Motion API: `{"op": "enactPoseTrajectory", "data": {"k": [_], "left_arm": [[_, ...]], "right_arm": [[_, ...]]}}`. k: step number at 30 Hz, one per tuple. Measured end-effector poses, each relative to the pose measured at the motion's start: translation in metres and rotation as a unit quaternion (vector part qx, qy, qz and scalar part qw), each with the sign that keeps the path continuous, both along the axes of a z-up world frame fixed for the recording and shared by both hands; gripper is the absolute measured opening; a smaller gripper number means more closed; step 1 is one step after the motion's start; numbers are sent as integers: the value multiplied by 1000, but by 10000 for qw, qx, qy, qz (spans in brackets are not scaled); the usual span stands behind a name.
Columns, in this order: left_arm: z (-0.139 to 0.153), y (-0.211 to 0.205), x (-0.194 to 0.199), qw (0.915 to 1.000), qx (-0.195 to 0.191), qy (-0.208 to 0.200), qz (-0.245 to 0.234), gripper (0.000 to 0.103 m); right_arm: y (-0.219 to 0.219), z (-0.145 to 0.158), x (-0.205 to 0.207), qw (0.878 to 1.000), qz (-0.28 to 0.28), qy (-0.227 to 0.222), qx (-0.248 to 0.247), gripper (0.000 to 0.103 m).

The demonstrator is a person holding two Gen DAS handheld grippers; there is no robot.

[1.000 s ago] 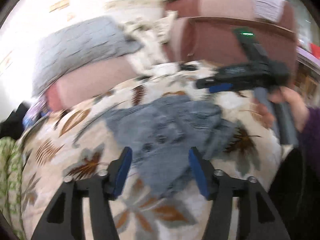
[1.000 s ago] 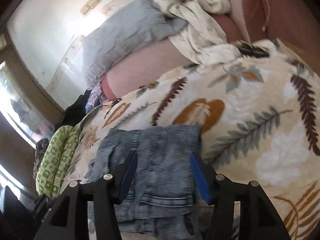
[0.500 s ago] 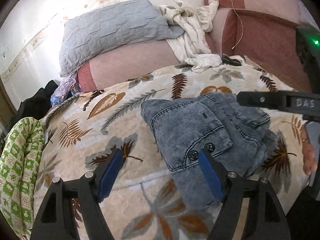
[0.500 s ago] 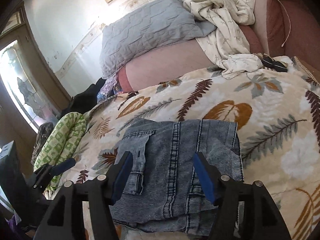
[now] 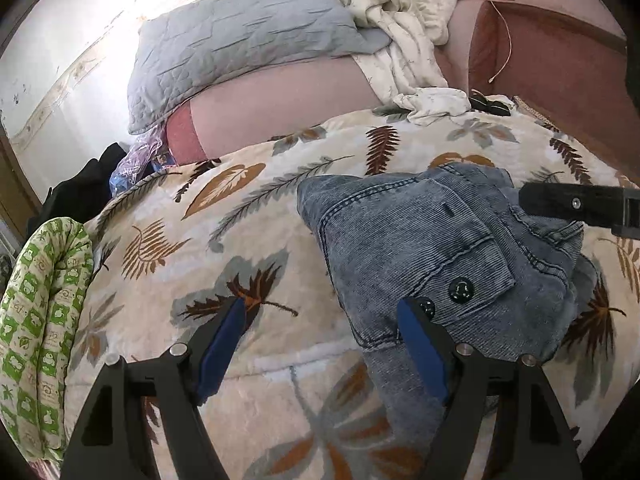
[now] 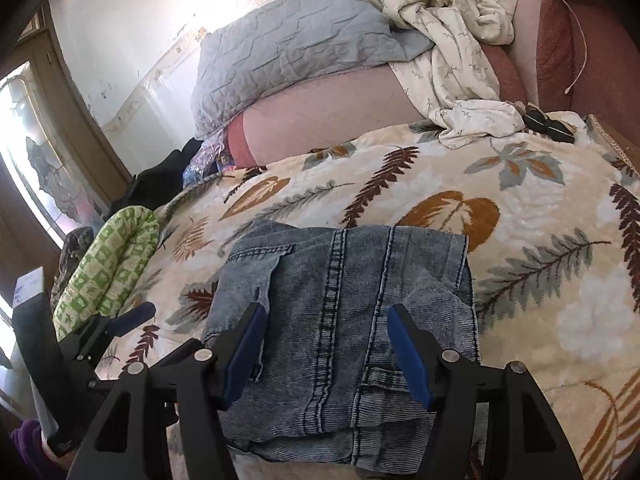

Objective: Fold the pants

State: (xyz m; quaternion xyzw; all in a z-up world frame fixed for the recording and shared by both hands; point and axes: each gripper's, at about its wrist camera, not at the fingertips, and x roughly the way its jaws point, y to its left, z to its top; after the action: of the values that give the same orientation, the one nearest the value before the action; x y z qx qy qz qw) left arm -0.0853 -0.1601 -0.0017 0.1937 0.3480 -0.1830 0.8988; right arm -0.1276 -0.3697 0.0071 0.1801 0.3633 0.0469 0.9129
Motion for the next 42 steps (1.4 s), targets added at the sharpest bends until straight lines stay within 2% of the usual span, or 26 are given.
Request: {"op": "enactPoseTrajectory", "data": {"k": [14,25,37,42], "left_arm": [[-14,-2,7,9999,50,67,111,84],[-25,-3,14,9996,25,214,182,88],[-43,-4,27,9982,41,528,274,91],[-51,-1,37,9962,-42,772,412,97]], "right_arm": [[4,-25,11,9981,156,578,-175,67],[8,-37,17,9958,283,839,-252,68],[8,-52,28,9931,371,1097,-183,70],[9,-56,33,9925,387,1148,-141,73]]}}
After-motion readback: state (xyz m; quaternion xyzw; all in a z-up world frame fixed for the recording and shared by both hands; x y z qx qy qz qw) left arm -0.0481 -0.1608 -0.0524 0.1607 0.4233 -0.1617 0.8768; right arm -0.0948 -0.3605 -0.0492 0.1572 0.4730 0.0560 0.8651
